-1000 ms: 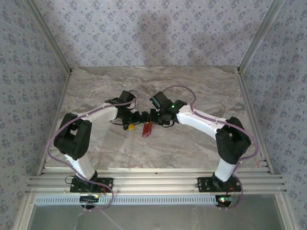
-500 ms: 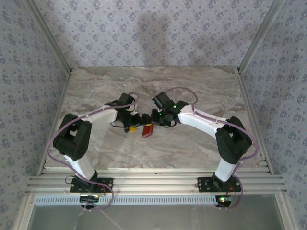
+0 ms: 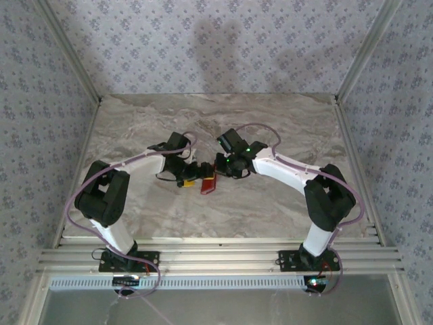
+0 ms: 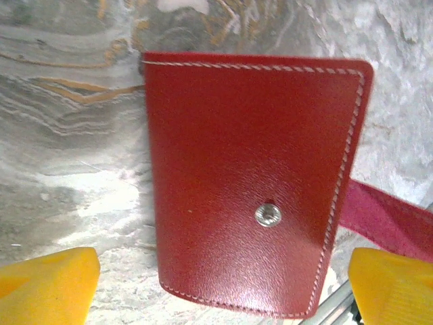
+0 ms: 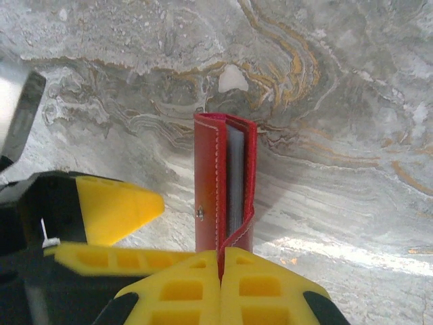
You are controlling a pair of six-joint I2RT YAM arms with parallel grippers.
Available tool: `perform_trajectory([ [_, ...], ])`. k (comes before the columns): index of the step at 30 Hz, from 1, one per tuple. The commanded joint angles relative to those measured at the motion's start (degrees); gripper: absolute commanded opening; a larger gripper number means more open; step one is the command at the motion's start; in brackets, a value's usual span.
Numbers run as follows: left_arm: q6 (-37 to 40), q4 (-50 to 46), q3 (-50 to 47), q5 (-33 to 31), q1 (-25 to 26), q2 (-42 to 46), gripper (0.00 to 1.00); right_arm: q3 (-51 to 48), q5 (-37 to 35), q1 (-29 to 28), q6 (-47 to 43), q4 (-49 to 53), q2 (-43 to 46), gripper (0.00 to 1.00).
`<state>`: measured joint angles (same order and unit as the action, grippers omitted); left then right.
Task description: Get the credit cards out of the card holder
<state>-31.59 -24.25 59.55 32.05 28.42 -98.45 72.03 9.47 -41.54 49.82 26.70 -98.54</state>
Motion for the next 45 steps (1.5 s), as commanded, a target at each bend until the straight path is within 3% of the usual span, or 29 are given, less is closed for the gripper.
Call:
perform_trajectory([
  [1, 3.10, -1.95, -0.26, 3.02, 0.60, 2.30, 0.93, -0.65, -0.44, 0.74, 1.19, -1.23, 1.18, 0.01],
  [9, 3.93, -2.61, -0.14, 2.54, 0.95, 2.09, 0.90, -1.11, 0.26, 1.56, 1.95, -1.41, 1.14, 0.01],
  [15, 2.30, -1.08, 0.48, 1.79, 2.53, 0.66, 0.95, -1.19, 1.12, 1.67, 2.45, -1.79, 1.00, 0.01],
  [28, -2.84, 2.78, -2.72, -8.89, 5.18, 2.97, 0.93, -1.37, 2.38, 1.82, 3.43, -2.27, 1.71, 0.01],
  [45, -3.59, 0.31, -3.63, -13.75, 5.29, 6.83, 0.94, -2.59, 1.60, 2.20, 3.29, -2.02, 2.13, 0.01],
])
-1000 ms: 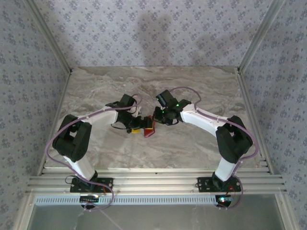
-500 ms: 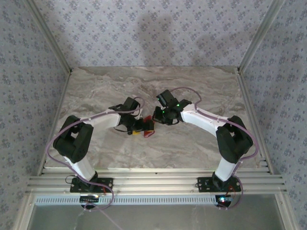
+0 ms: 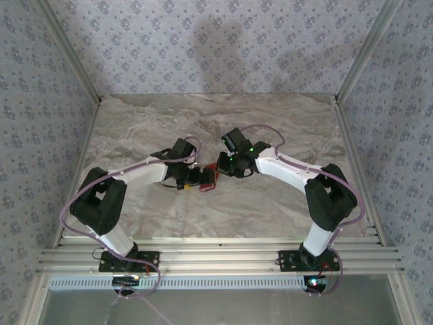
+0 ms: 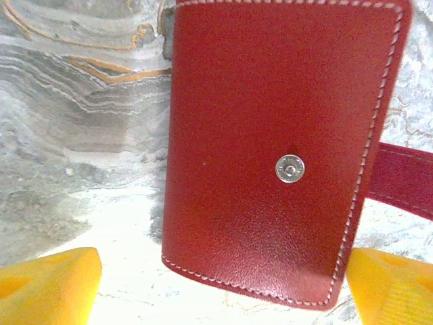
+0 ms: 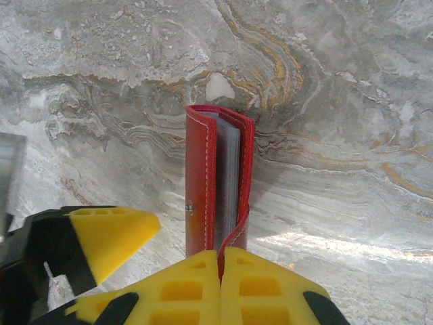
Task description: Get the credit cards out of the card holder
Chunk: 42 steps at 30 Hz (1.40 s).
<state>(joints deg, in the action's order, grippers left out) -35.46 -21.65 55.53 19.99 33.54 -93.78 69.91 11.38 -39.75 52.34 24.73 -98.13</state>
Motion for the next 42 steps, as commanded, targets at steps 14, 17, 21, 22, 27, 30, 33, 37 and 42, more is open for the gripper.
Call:
perform_trajectory([
  [14, 1.31, 0.30, 1.34, 5.60, -0.44, 0.28, 0.95, -0.39, -0.19, 0.47, 0.57, -0.02, 1.74, 0.00],
  [17, 1.11, 1.90, 0.56, 7.73, -0.54, -0.25, 0.96, -0.39, -0.21, 0.47, 0.58, 0.06, 1.96, 0.00],
  [21, 1.43, 1.90, 0.32, 7.64, -0.49, -1.04, 0.98, -0.35, -0.12, 0.48, 0.60, 0.17, 1.97, 0.00],
  [22, 1.78, 0.99, 0.62, 6.75, -0.49, -1.40, 0.97, -0.24, -0.13, 0.55, 0.65, 0.23, 1.90, 0.00],
  [27, 2.93, -1.82, 1.64, 3.34, -0.57, -2.49, 0.95, -0.27, -0.13, 0.55, 0.62, 0.10, 1.84, 0.00],
  [30, 3.31, -2.43, 1.95, 2.41, -0.50, -2.56, 0.94, -0.21, -0.13, 0.54, 0.64, 0.14, 1.80, 0.00],
  [33, 3.04, -2.76, 1.86, 1.25, -0.64, -1.65, 0.93, -0.21, -0.21, 0.56, 0.57, 0.27, 1.82, 0.00],
  [37, 2.98, -3.57, 1.71, -0.25, -1.18, -0.46, 0.92, -0.52, -0.37, 0.55, 0.41, 0.24, 2.06, 0.00],
  [42, 2.68, -3.79, 0.82, -0.92, -2.67, 1.65, 0.90, -0.82, -0.35, 0.68, 0.40, 0.24, 2.03, 0.00],
])
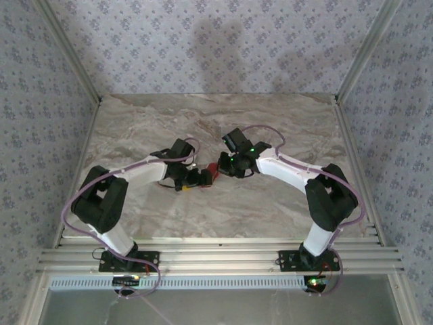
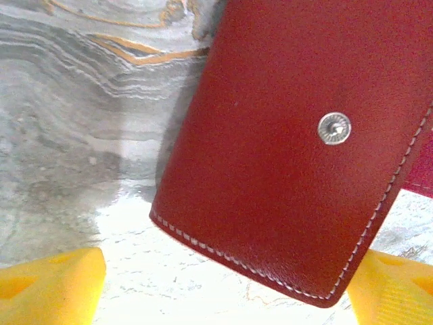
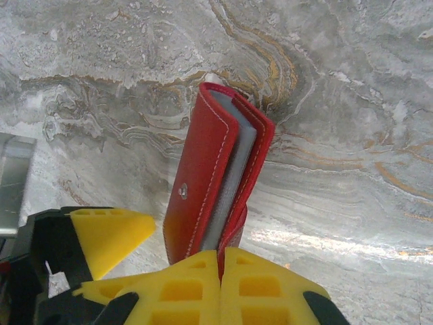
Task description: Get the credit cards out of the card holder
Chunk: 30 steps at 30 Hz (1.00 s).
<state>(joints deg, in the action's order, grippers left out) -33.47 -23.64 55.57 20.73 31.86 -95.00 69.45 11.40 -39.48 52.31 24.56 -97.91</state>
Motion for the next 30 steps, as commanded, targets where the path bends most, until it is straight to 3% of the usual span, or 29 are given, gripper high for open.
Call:
perform_trajectory([
  [1, 0.70, -1.85, 0.76, -1.66, -1.26, 3.26, 0.90, -0.39, -0.29, 0.43, 0.44, 0.34, 1.78, 0.00],
  [11, 0.80, -2.67, 1.25, -2.32, -4.11, 3.60, 0.88, -0.33, -0.06, 0.64, -0.26, 0.69, 1.84, 0.00],
  [14, 0.76, -2.90, 1.64, -2.79, -4.98, 3.30, 0.79, -0.53, -0.15, 0.72, -0.79, 0.84, 2.14, 0.00],
  [21, 0.98, -2.65, 2.26, -1.53, -6.10, 2.19, 0.42, -0.16, -0.39, 1.25, -6.17, 4.45, 2.28, 0.00],
  [30, -0.86, 0.76, -0.70, 4.34, -5.94, 1.05, 0.16, -4.65, 0.42, 4.43, -10.83, 4.78, 3.07, 0.00],
])
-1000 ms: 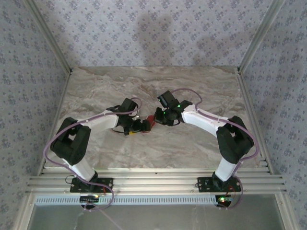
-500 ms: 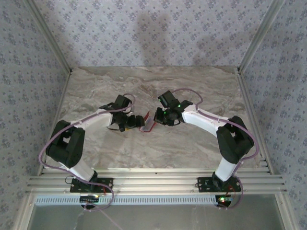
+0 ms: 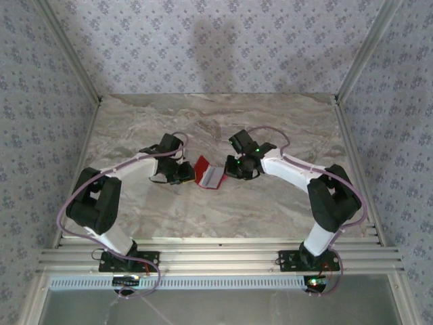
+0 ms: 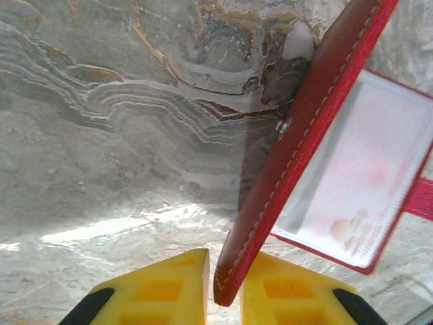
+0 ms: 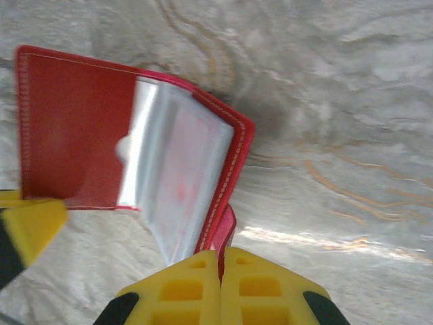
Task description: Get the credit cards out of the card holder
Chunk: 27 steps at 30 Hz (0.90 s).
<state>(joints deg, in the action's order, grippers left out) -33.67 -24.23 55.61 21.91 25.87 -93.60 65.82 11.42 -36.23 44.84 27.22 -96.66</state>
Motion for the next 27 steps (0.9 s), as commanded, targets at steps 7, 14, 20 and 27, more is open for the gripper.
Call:
perform_trajectory([
  [7, -5.56, 4.25, -4.82, 3.11, 3.77, -0.33, 0.15, -0.35, 1.46, 2.90, -8.29, 3.08, 4.34, 0.00],
  [14, -12.29, 10.39, -9.24, 1.35, 8.83, -0.31, 0.16, 1.40, 4.29, 2.64, -13.85, 3.73, 5.21, 0.00],
  [20, -14.93, 13.17, -10.63, 0.81, 10.96, -1.07, 0.17, 1.95, 6.17, 2.31, -15.06, 3.72, 5.24, 0.00],
  [27, -13.15, 9.99, -9.01, -1.57, 11.28, -2.29, 0.19, 5.00, 9.94, -1.00, -13.21, 0.86, 4.48, 0.00],
])
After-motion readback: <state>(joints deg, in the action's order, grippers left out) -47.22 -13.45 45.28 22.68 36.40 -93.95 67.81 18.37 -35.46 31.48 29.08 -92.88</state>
